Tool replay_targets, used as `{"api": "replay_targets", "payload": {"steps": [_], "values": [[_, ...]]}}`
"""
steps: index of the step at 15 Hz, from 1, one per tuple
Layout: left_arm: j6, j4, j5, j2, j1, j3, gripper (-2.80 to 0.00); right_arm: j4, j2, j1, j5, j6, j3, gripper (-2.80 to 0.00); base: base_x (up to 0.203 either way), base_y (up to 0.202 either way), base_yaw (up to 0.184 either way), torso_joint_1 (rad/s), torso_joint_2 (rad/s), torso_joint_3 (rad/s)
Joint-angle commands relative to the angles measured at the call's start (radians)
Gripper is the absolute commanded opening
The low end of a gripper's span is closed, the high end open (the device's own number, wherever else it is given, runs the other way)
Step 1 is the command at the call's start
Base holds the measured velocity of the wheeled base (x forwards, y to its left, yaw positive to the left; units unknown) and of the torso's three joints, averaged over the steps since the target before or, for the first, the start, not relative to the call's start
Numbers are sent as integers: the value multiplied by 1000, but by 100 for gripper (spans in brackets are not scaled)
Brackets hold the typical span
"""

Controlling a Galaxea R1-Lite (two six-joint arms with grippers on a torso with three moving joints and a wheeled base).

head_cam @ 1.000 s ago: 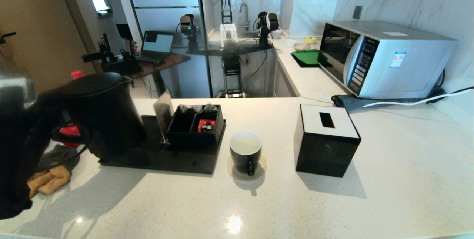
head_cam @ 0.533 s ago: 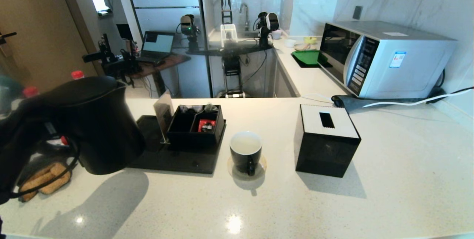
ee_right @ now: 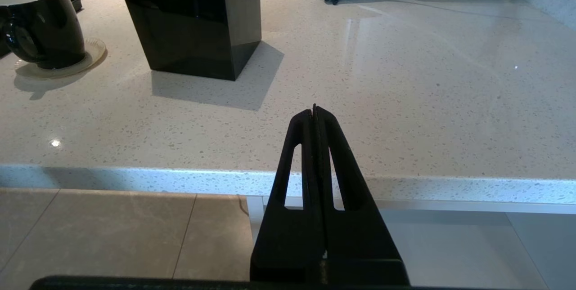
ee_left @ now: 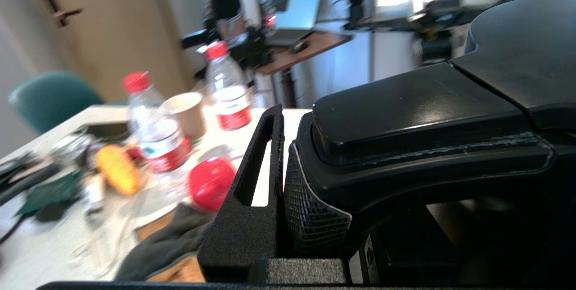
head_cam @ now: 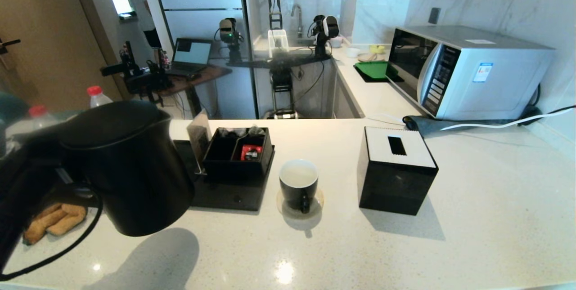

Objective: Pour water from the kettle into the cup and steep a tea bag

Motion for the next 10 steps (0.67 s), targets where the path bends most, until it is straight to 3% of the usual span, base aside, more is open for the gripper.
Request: {"api": "replay_targets", "payload": {"steps": [1, 7, 10], "values": [[21, 8, 5, -40, -45, 1, -280, 0, 1, 0, 0, -1, 0, -280, 0, 0, 0, 0, 0, 0], [54, 101, 30, -45, -139, -54, -280, 0, 1, 0, 0, -1, 0, -280, 0, 0, 0, 0, 0, 0], [55, 151, 87, -44, -241, -79, -280, 0, 1, 0, 0, -1, 0, -280, 0, 0, 0, 0, 0, 0]]}}
